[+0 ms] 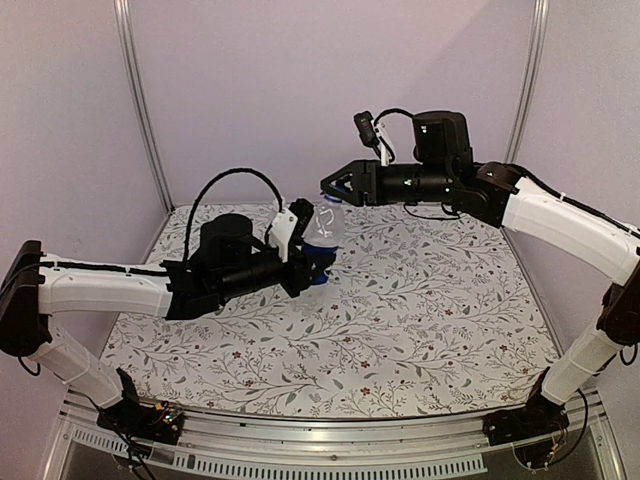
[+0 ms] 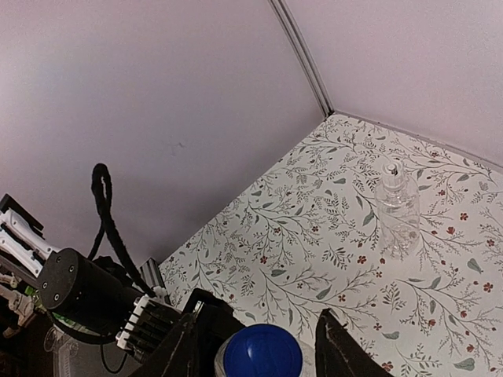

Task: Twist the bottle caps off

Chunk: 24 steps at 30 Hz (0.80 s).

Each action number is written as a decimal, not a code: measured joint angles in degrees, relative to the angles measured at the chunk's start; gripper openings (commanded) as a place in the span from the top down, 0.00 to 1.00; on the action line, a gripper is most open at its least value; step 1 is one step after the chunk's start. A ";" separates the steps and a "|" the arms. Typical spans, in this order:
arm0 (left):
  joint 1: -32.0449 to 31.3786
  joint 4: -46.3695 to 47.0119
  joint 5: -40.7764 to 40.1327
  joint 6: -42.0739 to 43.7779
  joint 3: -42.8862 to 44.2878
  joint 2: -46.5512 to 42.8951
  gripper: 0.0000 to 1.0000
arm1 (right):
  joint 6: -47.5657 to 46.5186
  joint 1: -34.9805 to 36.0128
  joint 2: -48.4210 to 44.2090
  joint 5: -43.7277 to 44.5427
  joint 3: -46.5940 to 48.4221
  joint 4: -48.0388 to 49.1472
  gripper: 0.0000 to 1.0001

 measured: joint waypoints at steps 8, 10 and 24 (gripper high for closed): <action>-0.02 -0.02 -0.15 0.00 0.00 0.00 0.65 | -0.04 0.02 0.72 -0.11 0.00 -0.02 0.58; -0.07 -0.04 -0.22 0.00 0.00 0.00 0.65 | -0.07 0.04 0.83 -0.17 0.00 -0.04 0.61; -0.09 0.39 1.73 0.22 -0.13 -0.35 0.63 | -5.05 -0.28 0.59 -3.43 -0.70 1.70 0.90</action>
